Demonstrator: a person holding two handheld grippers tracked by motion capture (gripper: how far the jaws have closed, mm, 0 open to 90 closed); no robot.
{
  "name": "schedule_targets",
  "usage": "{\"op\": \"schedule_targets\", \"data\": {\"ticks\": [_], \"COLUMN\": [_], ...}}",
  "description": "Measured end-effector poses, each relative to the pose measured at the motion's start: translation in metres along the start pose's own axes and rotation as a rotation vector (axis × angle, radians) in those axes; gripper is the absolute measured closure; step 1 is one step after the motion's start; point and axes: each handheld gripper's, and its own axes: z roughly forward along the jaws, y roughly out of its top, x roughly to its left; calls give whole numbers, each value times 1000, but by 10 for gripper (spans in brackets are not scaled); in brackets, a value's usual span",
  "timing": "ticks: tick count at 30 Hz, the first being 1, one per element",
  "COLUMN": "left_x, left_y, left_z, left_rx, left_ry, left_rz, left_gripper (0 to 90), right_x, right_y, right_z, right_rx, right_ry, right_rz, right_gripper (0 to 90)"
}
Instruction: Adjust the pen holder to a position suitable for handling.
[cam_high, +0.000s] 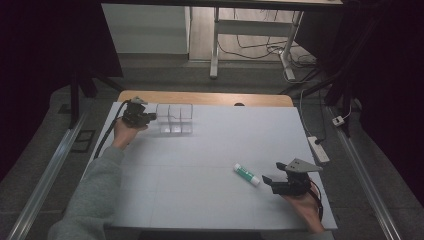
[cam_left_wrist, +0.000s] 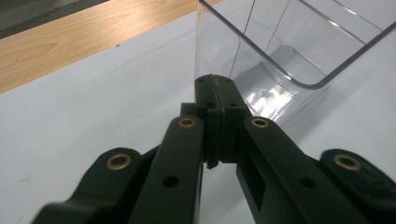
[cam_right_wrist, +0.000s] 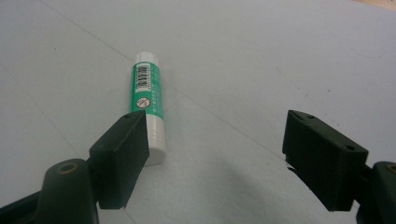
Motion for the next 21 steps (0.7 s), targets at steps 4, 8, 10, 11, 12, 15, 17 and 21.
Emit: {"op": "schedule_targets", "data": {"ticks": [4, 8, 10, 11, 12, 15, 17, 21], "left_x": [-3, -6, -6, -7, -7, -10, -12, -16], "left_y": [2, 3, 4, 5, 5, 7, 9, 12], "left_z": [2, 6, 7, 7, 8, 10, 11, 14], "left_rx": [-3, -2, -1, 2, 1, 3, 4, 7], "left_ry": [-4, -10, -10, -11, -13, -17, -20, -24], "left_rz": [7, 2, 3, 4, 4, 11, 16, 21], "left_gripper": [890, 889, 890, 889, 889, 889, 890, 889], "right_x": [0, 0, 0, 0, 0, 0, 0, 0], "right_y": [0, 0, 0, 0, 0, 0, 0, 0], "right_z": [1, 1, 1, 1, 1, 1, 1, 1], "right_rx": [-1, 0, -5, -4, -4, 0, -4, 0], "right_ry": [-3, -3, 4, 4, 4, -2, 5, 0], "right_rz": [1, 1, 2, 3, 2, 1, 2, 1], "right_gripper": [228, 228, 228, 228, 228, 228, 228, 229]}}
